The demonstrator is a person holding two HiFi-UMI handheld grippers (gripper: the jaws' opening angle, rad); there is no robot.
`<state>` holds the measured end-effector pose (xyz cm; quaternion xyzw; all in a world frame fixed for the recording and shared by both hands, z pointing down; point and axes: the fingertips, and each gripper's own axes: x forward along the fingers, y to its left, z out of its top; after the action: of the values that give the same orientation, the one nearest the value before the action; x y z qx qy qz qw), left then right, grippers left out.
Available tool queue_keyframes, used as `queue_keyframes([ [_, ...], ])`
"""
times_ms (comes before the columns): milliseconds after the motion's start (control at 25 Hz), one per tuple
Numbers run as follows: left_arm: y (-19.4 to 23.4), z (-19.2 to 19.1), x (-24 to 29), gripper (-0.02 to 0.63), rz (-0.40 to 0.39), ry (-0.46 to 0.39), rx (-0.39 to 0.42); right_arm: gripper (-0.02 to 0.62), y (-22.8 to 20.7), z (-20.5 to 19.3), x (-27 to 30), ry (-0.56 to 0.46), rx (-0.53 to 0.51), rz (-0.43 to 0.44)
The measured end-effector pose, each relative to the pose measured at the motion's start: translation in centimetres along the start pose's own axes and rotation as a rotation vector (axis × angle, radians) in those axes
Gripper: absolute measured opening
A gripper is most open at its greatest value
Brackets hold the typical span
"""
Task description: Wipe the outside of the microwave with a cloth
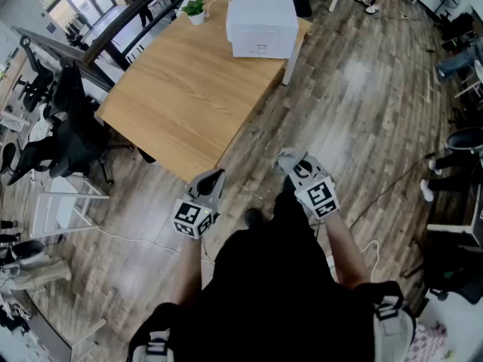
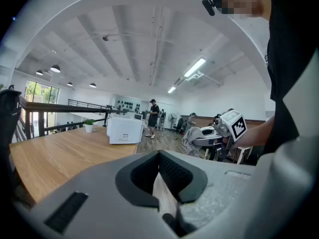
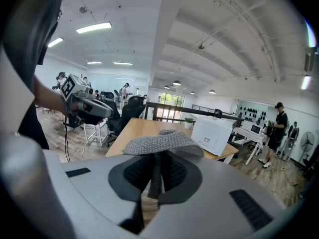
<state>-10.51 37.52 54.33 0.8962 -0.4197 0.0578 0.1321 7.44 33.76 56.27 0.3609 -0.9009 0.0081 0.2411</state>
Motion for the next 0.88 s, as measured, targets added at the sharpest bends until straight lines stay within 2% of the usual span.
queue_keyframes([
  [400,1.8,0.3,0.0,0.002,0.039,-0.014,-0.037,0.015,-1.1,1.0,2.2,0.002,-0.043,0.024],
  [880,3.5,2.5,6.1,0.002,0.051,0.021,-0.02,0.017,-7.0,0.6,5.6,-0.013,0.029,0.031],
])
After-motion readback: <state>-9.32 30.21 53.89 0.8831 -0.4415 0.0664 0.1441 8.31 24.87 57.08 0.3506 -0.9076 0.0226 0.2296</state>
